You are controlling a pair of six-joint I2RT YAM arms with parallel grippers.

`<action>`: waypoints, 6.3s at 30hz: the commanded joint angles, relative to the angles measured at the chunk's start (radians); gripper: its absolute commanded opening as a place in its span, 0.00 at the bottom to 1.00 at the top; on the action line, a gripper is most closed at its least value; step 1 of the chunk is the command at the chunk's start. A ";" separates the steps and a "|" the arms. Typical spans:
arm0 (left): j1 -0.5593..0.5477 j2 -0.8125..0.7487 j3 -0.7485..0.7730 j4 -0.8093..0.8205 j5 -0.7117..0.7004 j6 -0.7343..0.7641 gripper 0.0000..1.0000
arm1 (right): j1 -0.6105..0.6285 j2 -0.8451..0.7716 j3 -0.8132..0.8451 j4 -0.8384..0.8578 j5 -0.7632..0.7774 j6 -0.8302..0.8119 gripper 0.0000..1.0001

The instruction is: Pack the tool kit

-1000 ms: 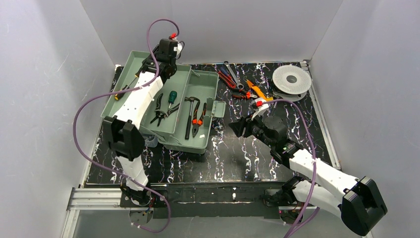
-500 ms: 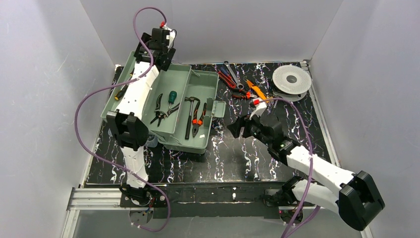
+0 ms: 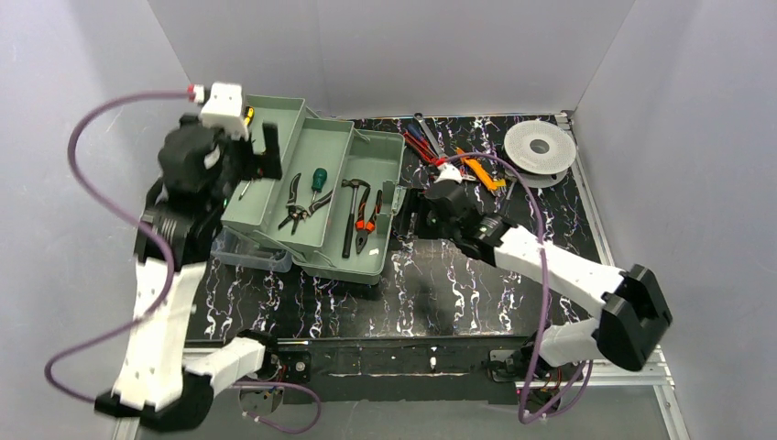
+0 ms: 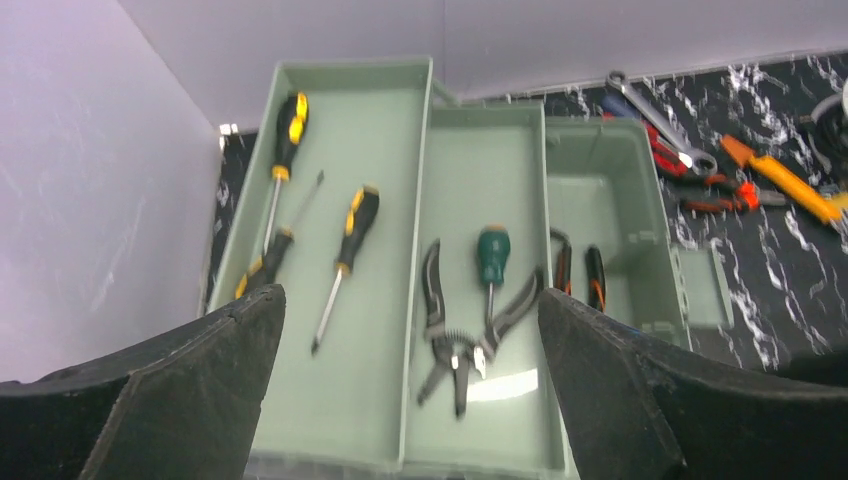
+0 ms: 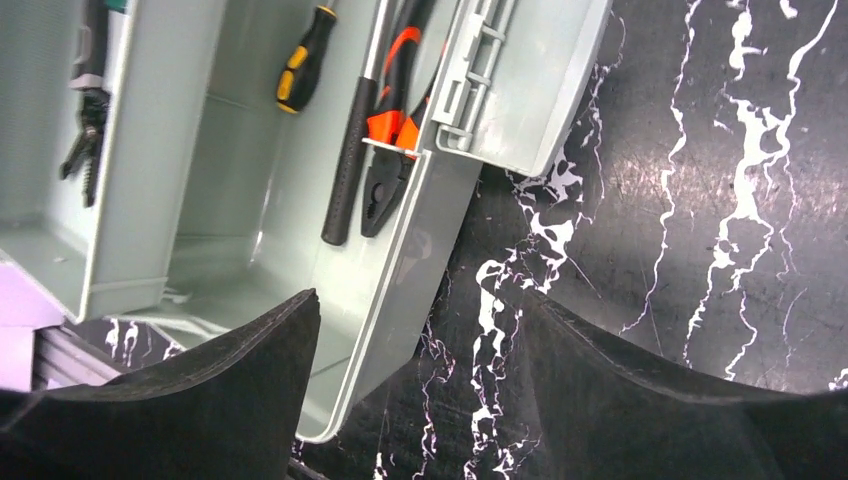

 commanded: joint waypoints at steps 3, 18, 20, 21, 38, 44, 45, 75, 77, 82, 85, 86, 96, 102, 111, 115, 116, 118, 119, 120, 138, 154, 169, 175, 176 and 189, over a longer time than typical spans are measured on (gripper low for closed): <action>-0.001 -0.306 -0.369 0.001 -0.052 -0.088 0.98 | 0.051 0.161 0.179 -0.150 0.078 0.063 0.76; 0.000 -0.520 -0.572 -0.040 -0.082 -0.097 0.98 | 0.064 0.396 0.284 -0.210 0.066 0.076 0.35; -0.001 -0.491 -0.550 -0.079 -0.066 -0.094 0.98 | 0.059 0.391 0.283 -0.226 0.111 0.079 0.20; 0.000 -0.480 -0.541 -0.095 -0.054 -0.096 0.98 | 0.055 0.384 0.280 -0.232 0.128 0.080 0.13; 0.005 -0.220 -0.346 -0.142 0.446 -0.283 0.98 | -0.121 0.181 0.027 -0.116 0.187 0.070 0.01; 0.145 -0.092 -0.212 -0.158 0.494 -0.298 0.98 | -0.142 0.134 -0.007 -0.110 0.207 0.002 0.01; 0.176 -0.062 -0.178 -0.164 0.511 -0.315 0.98 | -0.147 0.132 -0.011 -0.106 0.202 -0.005 0.01; 0.962 0.419 -0.521 0.492 1.094 -1.016 0.98 | -0.164 0.155 -0.178 0.173 -0.088 -0.046 0.01; 0.965 0.449 -0.555 0.509 1.121 -1.028 0.98 | -0.164 0.173 -0.191 0.219 -0.114 -0.040 0.01; 0.961 0.469 -0.652 0.466 1.067 -0.932 0.91 | -0.163 0.219 -0.182 0.238 -0.151 -0.044 0.01; 0.919 0.437 -0.699 0.394 0.979 -0.799 0.83 | -0.163 0.236 -0.172 0.231 -0.165 -0.044 0.01; 0.903 0.429 -0.703 0.362 0.948 -0.755 0.80 | -0.163 0.239 -0.173 0.234 -0.171 -0.044 0.01; 0.747 0.333 -0.615 0.088 0.634 -0.478 0.54 | -0.163 0.237 -0.169 0.227 -0.183 -0.048 0.01; 0.719 0.277 -0.588 0.021 0.512 -0.366 0.32 | -0.163 0.243 -0.160 0.217 -0.190 -0.061 0.01; 0.698 0.348 -0.578 -0.025 0.560 -0.287 0.24 | -0.163 0.239 -0.161 0.218 -0.198 -0.069 0.01; 0.688 0.351 -0.548 -0.044 0.549 -0.272 0.00 | -0.163 0.226 -0.167 0.226 -0.201 -0.079 0.01; 0.682 0.335 -0.546 -0.034 0.551 -0.274 0.00 | -0.163 0.221 -0.170 0.232 -0.208 -0.084 0.01; 0.665 0.282 -0.548 -0.003 0.552 -0.277 0.00 | -0.163 0.211 -0.176 0.251 -0.227 -0.105 0.08; 0.657 0.255 -0.551 0.013 0.548 -0.280 0.00 | -0.163 0.203 -0.182 0.262 -0.260 -0.116 0.14; 0.651 0.229 -0.554 0.029 0.547 -0.282 0.00 | -0.163 0.193 -0.190 0.275 -0.274 -0.121 0.22; 0.383 -0.028 -0.440 0.091 0.098 -0.214 0.00 | -0.163 -0.166 -0.456 0.482 -0.069 -0.135 0.66; -0.281 0.130 -0.161 0.070 -0.597 0.063 0.00 | -0.165 -0.263 -0.527 0.489 0.129 -0.109 0.64; -0.605 0.388 -0.070 0.046 -0.178 -0.409 0.22 | -0.169 -0.239 -0.526 0.473 0.182 -0.073 0.79; -0.606 0.398 -0.155 0.206 0.127 -0.535 0.58 | -0.173 -0.238 -0.524 0.463 0.194 -0.070 0.79; -0.606 0.394 -0.157 0.230 0.167 -0.548 0.62 | -0.174 -0.237 -0.523 0.463 0.195 -0.069 0.79; -0.530 0.323 -0.120 0.431 0.709 -0.726 0.70 | -0.240 -0.264 -0.534 0.449 0.148 -0.069 0.81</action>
